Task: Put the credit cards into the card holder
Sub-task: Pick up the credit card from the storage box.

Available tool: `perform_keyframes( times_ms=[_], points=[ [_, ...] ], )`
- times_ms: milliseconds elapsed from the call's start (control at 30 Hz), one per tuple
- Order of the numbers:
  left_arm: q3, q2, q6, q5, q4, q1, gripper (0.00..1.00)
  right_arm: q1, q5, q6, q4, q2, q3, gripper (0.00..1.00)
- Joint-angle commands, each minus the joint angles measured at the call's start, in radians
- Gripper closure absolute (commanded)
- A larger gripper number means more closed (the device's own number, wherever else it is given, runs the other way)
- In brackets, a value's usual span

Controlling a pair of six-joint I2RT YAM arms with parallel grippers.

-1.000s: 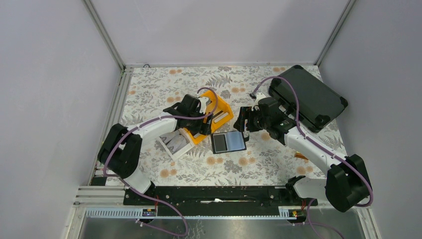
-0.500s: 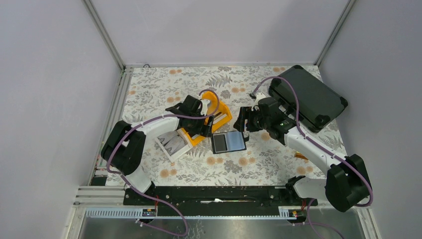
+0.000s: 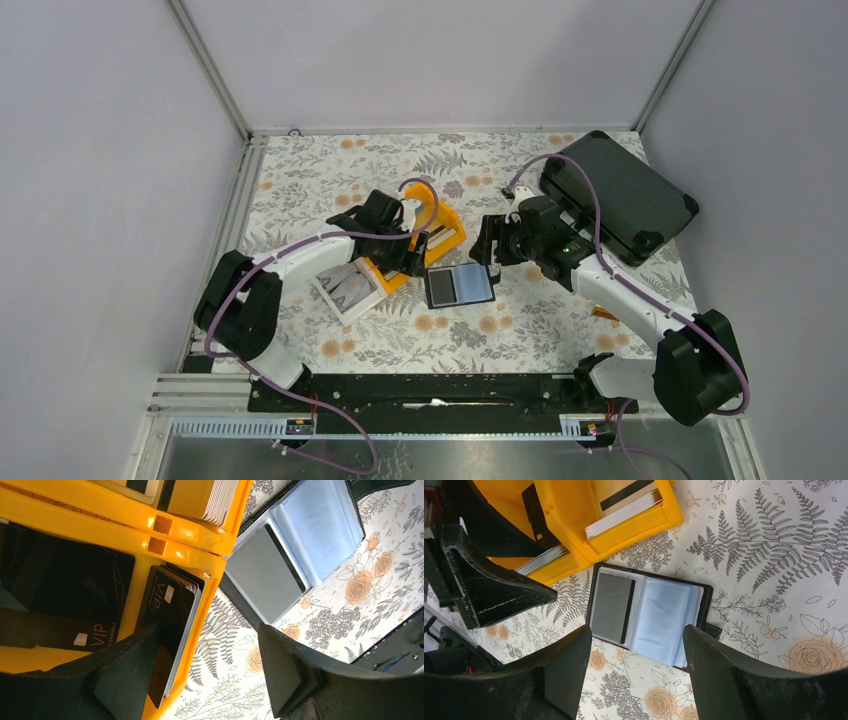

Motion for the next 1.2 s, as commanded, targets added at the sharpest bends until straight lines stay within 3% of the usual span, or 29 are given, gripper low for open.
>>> perform_keyframes(
  times_ms=[0, 67, 333, 1167],
  points=[
    [0.031, -0.049, -0.001, 0.026, -0.007, -0.005, 0.26, -0.006, -0.005, 0.006, 0.034, -0.017, -0.009, 0.26],
    [0.030, -0.049, -0.001, 0.032, -0.009, -0.005, 0.28, -0.006, -0.006, 0.006, 0.034, -0.016, -0.011, 0.26],
    [0.029, -0.044, -0.001, 0.024, -0.014, -0.004, 0.55, -0.006, -0.006, 0.007, 0.033, -0.021, -0.016, 0.26],
    [0.049, -0.070, 0.003, -0.028, -0.050, -0.005, 0.82, -0.006, -0.009, 0.009, 0.034, -0.017, -0.012, 0.26]
  ],
)
